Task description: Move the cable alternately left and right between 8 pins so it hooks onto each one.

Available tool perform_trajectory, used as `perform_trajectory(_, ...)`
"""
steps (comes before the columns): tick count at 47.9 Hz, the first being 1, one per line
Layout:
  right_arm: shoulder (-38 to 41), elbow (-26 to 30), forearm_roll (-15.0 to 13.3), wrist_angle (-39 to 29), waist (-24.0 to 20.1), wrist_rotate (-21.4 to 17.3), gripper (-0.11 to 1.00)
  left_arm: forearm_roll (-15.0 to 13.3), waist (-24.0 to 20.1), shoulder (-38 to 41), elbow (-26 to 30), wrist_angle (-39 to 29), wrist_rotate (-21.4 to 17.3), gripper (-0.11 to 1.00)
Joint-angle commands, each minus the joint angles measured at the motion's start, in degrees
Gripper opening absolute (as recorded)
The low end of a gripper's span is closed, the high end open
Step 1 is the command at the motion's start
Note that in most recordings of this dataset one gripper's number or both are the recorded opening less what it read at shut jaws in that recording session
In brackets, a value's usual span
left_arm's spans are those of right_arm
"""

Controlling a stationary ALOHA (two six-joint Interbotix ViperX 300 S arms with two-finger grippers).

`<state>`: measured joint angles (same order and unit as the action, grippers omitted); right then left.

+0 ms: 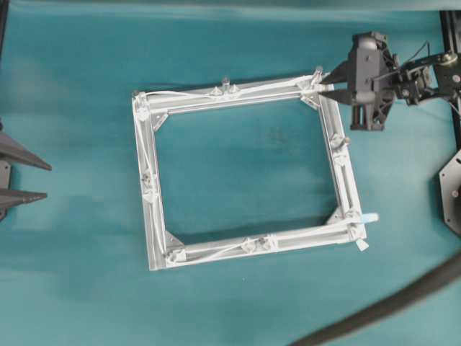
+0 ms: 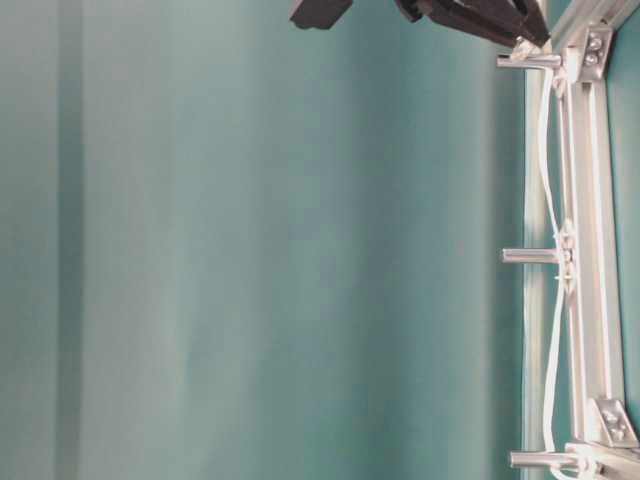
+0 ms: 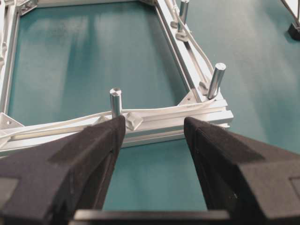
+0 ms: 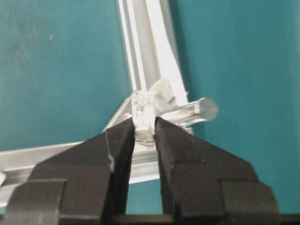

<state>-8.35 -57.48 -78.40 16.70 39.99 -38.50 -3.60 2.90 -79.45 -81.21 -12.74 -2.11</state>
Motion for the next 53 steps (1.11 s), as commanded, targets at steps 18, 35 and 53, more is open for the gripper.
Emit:
perform_trajectory(18, -0.97, -1.41, 1.05, 3.78, 0.0, -0.7, 0.16, 0.18, -0.18, 0.7, 1.49, 0.44, -0.26, 0.65)
perform_trajectory(35, -1.14, -1.93, 0.97, 4.04, -0.09, -0.26, 0.38, 0.18, -0.18, 0.7, 1.58, 0.44, -0.26, 0.65)
perform_trajectory(53, -7.38, -3.96, 0.88, 3.34, 0.0, -0.09, 0.68, 0.18, -0.18, 0.7, 1.49, 0.44, -0.26, 0.65)
